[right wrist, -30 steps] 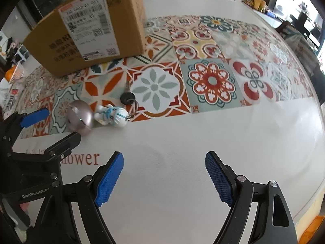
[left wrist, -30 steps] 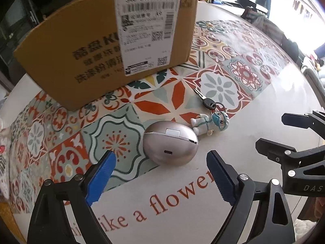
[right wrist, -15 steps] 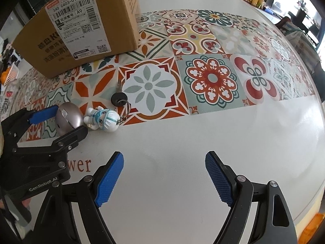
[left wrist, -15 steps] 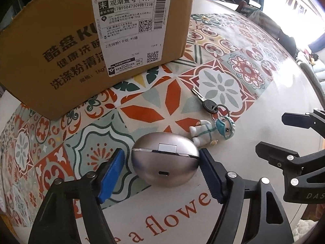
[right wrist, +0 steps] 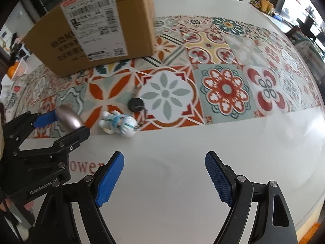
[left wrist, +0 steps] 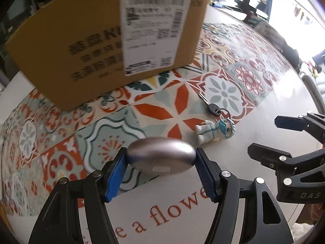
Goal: Organize rigid objects
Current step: 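Grasp the silver egg-shaped speaker with the left tool, then grasp the figurine keychain with the right tool while the left tool holds the speaker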
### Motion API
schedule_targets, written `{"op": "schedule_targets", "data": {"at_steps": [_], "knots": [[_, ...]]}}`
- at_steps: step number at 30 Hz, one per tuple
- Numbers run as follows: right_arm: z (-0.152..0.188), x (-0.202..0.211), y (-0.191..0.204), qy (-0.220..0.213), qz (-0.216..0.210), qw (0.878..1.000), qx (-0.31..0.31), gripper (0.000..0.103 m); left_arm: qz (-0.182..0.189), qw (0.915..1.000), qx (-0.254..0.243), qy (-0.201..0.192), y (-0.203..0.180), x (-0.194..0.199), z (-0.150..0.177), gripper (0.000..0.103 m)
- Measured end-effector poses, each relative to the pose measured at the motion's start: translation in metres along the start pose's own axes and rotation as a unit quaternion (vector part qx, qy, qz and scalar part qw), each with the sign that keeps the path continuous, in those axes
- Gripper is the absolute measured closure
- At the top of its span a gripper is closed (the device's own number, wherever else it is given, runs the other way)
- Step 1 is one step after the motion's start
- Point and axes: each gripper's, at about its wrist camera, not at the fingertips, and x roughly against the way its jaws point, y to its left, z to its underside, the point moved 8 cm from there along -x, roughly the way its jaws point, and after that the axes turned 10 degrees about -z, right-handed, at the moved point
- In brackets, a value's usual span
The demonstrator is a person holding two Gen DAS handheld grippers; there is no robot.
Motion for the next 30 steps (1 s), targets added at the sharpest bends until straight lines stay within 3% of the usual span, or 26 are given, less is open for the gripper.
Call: {"op": "schedule_targets", "data": {"at_steps": [6,14,30], "knots": [[-0.014,0.002,0.027,-0.008,-0.031,0.999,0.033,0.022,-0.01,0.9989,0.045,-0.004,0.021,0.018,0.007,0.038],[-0.029,-0.007,0.055,-0.005,-0.065,0.995,0.076,0.035,-0.04,0.9955,0.086,-0.003,0.046,0.032,0.019,0.038],[-0.037,-0.042,0.061,0.037,-0.061,0.991,0.111,0.059,-0.064,0.9891,0.132,0.013,0.059,0.025,0.023,0.038]]}}
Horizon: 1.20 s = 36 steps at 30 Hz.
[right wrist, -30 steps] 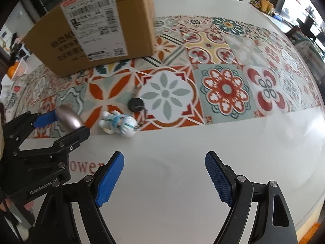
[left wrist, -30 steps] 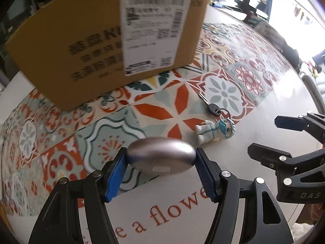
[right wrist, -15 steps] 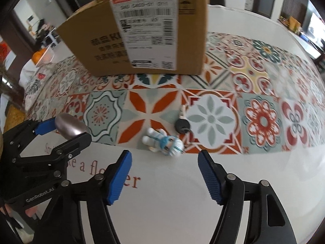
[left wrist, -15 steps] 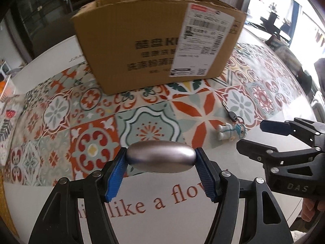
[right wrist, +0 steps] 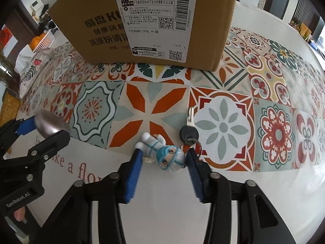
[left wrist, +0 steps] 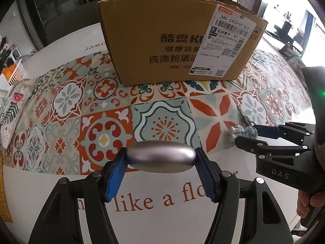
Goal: Organize rigid objects
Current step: 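Grasp the figurine keychain with the right tool while the left tool holds the speaker, then carry the speaker and figurine keychain over the cardboard box with both tools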
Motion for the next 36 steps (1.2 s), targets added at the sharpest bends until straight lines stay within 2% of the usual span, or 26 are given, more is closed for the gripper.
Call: {"op": "schedule_targets", "data": {"at_steps": [8,18,36], "knots": [[-0.001,0.005,0.001,-0.012,-0.005,1.0,-0.001,0.06,0.001,1.0,-0.001,-0.003,-0.002,0.002,0.0,0.038],[-0.01,0.046,0.004,-0.056,-0.008,0.998,-0.003,0.06,0.007,0.9996,0.002,-0.028,-0.004,0.026,-0.012,0.038],[-0.046,0.143,0.035,-0.168,-0.019,0.986,0.006,0.06,0.019,0.9928,0.022,-0.116,0.005,0.113,-0.062,0.038]]}}
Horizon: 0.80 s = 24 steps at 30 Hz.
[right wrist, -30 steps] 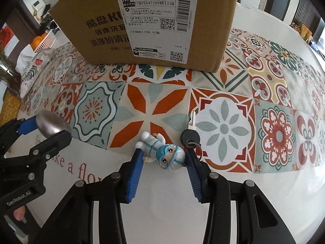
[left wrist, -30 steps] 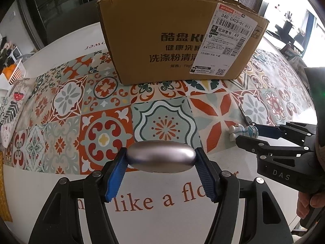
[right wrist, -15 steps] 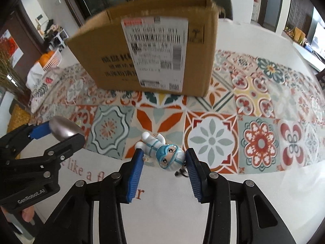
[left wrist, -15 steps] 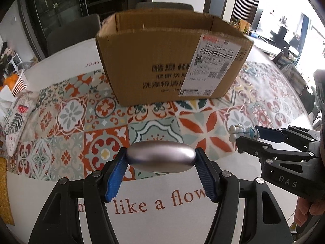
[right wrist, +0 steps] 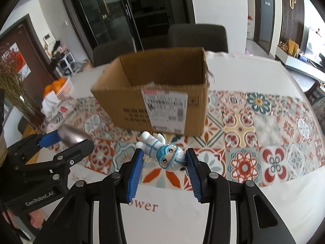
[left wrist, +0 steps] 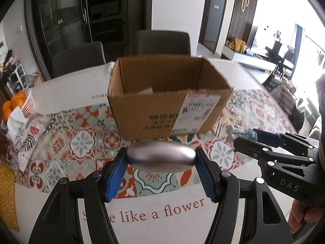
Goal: Organize rigid objects
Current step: 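Carry the speaker and figurine keychain over the cardboard box with both tools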
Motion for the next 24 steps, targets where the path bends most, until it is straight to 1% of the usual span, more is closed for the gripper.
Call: {"op": "schedule_targets", "data": {"at_steps": [5,11,19,24], "knots": [[-0.018,0.017,0.01,-0.026,-0.002,1.0,0.009,0.06,0.0,0.9998,0.007,-0.018,0.004,0.015,-0.019,0.038],[-0.037,0.03,0.018,-0.045,-0.005,0.999,0.02,0.06,-0.004,0.9991,0.012,-0.041,0.009,0.029,-0.039,0.038],[-0.073,0.037,0.026,-0.068,-0.012,0.997,0.033,0.06,-0.002,0.9983,0.021,-0.055,0.014,0.034,-0.073,0.038],[-0.096,0.034,0.026,-0.07,-0.017,0.997,0.034,0.06,0.0,0.9982,0.022,-0.056,0.018,0.031,-0.094,0.038]]}}
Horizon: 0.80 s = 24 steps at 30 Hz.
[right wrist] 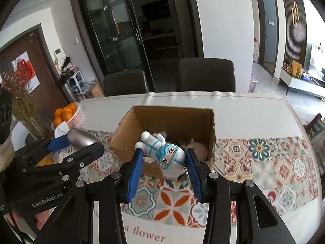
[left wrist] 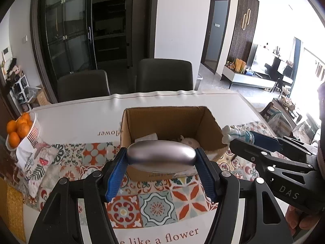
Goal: Organize rigid objects
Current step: 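Carry the speaker and figurine keychain over the cardboard box with both tools, then open both tools to drop the speaker and keychain into the box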
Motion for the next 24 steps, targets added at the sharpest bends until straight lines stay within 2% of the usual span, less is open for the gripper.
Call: {"op": "schedule_targets", "data": {"at_steps": [9,14,24], "knots": [[-0.036,-0.019,-0.011,0.005,-0.007,1.0,-0.008,0.06,0.0,0.9999,0.007,0.015,0.003,-0.022,-0.036,0.038],[-0.047,-0.039,-0.021,0.029,-0.013,0.999,-0.025,0.06,-0.004,0.9993,0.005,0.036,0.002,-0.043,-0.052,0.038],[-0.052,-0.075,-0.047,0.072,0.007,0.996,-0.046,0.06,-0.014,0.9959,-0.002,0.09,0.002,-0.089,-0.057,0.038]]}}
